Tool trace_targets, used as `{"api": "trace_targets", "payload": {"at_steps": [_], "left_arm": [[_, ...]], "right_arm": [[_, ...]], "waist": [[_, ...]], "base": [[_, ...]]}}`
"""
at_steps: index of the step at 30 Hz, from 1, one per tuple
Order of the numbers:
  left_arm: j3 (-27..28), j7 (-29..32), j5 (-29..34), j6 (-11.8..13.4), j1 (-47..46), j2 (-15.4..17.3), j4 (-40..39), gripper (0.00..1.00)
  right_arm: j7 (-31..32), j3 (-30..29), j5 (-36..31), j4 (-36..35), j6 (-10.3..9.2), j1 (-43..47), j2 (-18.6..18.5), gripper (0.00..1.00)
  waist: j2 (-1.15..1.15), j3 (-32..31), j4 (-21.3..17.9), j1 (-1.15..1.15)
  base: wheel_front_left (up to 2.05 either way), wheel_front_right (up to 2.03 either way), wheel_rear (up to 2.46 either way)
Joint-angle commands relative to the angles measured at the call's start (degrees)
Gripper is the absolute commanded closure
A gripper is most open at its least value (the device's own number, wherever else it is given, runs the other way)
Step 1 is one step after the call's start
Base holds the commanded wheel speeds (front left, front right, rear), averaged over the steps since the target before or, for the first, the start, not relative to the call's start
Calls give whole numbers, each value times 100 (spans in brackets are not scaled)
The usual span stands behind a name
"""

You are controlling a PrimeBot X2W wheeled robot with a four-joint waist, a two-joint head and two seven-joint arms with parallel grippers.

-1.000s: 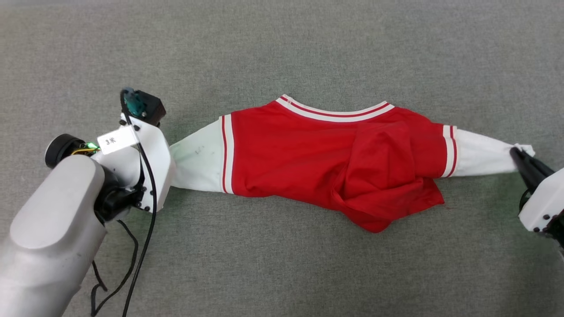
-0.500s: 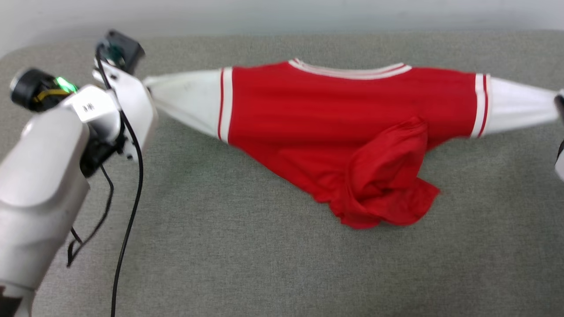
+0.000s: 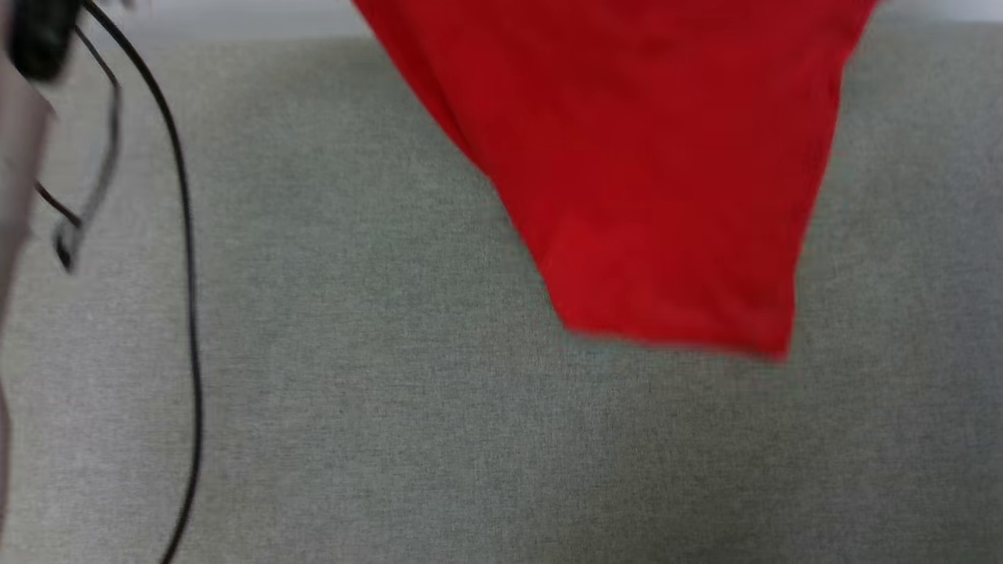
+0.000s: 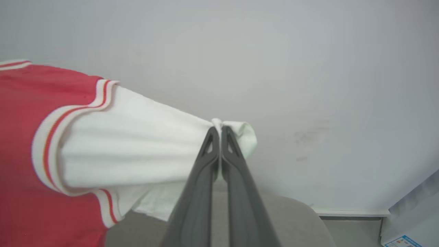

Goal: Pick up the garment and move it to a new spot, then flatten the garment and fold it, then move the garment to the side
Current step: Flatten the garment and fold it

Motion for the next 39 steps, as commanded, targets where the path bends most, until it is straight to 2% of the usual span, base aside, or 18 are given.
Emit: {"api": "trace_targets", "payload": {"at_steps": [1,12,20,27,32,39], "left_arm": [[102,-217,60,96,-316,84,129,100],[244,-1250,325,192,-1992,147,649,100],[344,-1430,146,56,-2257,64,1002,100],[555,-1668,-339,-202,-1622,-106,1261,100],[714,-1913,-707,-401,-806,-205,1390,100],[950,-2375,-1244,-571,946,-265,1374,100]], "right_arm": [[-128,31,-87,135,-14,-387,21,100],[-697,312,-370,802,-13,-2604,179,100],[-847,680,-312,1198,-12,-3216,257,100],[-1175,1016,191,1409,-12,-2669,217,100],[-1436,1202,619,1355,-12,-1908,113,100],[-1956,1214,1333,965,-13,-32,-122,100]], "waist": [[0,267,-70,-1],[0,1098,-154,-1],[0,1664,-129,-1],[0,1832,-90,-1],[0,1712,-80,-1],[0,1205,-22,-1]], "base": [[0,0,0],[0,0,0],[0,0,0],[0,0,0],[0,0,0],[0,0,0]]}}
